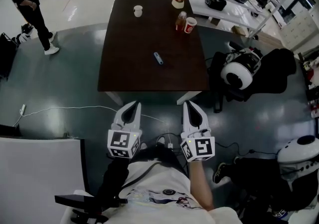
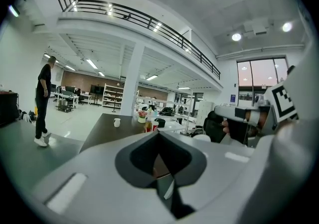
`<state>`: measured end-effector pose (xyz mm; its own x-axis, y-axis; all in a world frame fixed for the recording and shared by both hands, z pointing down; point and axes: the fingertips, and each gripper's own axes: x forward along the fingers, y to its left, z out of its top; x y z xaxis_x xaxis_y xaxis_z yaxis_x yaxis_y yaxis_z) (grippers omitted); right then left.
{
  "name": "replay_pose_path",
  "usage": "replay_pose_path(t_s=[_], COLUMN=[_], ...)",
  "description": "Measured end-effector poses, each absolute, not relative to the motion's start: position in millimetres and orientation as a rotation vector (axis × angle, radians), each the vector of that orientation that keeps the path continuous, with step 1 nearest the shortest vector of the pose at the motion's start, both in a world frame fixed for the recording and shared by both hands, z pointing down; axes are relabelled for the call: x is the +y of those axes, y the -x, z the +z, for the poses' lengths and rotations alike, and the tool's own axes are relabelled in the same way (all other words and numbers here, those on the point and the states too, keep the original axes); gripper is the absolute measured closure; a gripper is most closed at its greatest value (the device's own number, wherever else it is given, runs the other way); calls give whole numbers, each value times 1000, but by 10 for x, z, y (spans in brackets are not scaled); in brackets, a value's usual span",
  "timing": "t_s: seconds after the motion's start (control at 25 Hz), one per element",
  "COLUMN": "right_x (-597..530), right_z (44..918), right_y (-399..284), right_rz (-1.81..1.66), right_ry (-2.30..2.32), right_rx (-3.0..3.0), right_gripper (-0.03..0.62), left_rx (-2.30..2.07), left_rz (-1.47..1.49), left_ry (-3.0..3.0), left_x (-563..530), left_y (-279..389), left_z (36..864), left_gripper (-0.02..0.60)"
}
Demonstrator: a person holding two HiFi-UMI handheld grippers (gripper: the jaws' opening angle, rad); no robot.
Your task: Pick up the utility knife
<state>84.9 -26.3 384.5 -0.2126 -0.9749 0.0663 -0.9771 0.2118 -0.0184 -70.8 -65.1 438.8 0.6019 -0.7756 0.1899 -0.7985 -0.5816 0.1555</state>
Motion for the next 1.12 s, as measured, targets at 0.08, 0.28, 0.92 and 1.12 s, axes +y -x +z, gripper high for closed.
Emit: replay_pose_path(t_s=[0.08, 0.28, 0.92, 1.12], right_x=[-342, -573, -1086, -1217], right_z=[3864, 3893, 3950, 3911], right_y=[-882, -934, -1368, -1381], right_rz=[87, 99, 146, 150], right_ry=[-1934, -1895, -1800, -1783], right_rx=[-2422, -2467, -2569, -2588], right_gripper=[592, 592, 592, 592], left_rx=[-1311, -1363, -1488, -1504], left_rz=[147, 142, 163, 165], left_ry=[-2600, -2598, -2565, -2558], left_x=[-723, -958, -1432, -1553], left_y=[680, 608, 148, 136], left_z=[4398, 4320, 4275, 4215], left_gripper=[583, 583, 583, 583])
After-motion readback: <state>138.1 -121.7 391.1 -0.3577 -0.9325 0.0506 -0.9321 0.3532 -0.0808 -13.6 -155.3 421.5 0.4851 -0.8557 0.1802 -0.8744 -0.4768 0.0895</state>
